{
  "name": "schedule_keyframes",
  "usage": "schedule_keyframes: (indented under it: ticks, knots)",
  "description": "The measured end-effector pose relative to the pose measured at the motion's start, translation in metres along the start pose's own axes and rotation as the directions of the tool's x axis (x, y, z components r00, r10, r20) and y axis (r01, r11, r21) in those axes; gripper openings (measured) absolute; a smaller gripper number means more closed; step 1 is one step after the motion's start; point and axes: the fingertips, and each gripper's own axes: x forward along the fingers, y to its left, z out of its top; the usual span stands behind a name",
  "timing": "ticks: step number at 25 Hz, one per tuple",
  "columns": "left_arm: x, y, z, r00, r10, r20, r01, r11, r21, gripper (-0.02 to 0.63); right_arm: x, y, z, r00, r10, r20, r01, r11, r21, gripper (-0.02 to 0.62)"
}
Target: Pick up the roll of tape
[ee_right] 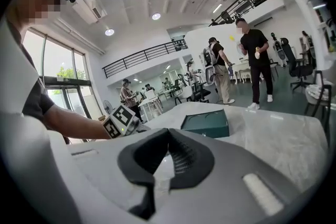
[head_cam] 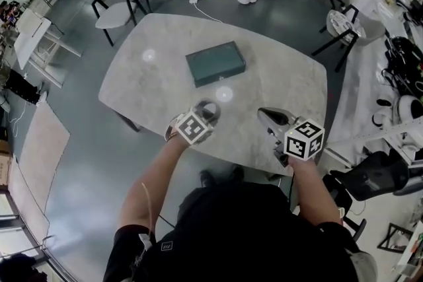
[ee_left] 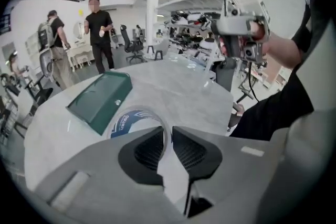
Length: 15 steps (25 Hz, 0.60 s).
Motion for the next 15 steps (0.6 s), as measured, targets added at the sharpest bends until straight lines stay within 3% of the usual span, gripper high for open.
schedule_keyframes:
  ticks: [4, 9, 12, 15]
  knots:
    - [-0.054, 0.02, 0.021, 0.986, 0.077, 0.145, -0.064, 0.994, -0.091, 0.063, 0.006, 0.009, 0.02, 0.999, 0.033, 0.001, -0.033, 0.998, -0.055, 0.003]
    - [-0.12, 0.033, 0.03, 0.948, 0.167, 0.272, -0.125, 0.979, -0.164, 0.063, 0.02, 0.029, 0.036, 0.996, 0.088, -0.008, -0.088, 0.989, -0.115, 0.003]
    - [-0.162, 0.035, 0.034, 0.908, 0.225, 0.354, -0.155, 0.964, -0.217, 0.063, 0.028, 0.045, 0.042, 0.992, 0.123, -0.017, -0.124, 0.982, -0.145, 0.003]
    - [-0.206, 0.036, 0.037, 0.851, 0.296, 0.433, -0.196, 0.945, -0.262, 0.061, 0.036, 0.059, 0.049, 0.988, 0.151, -0.017, -0.152, 0.974, -0.166, 0.003]
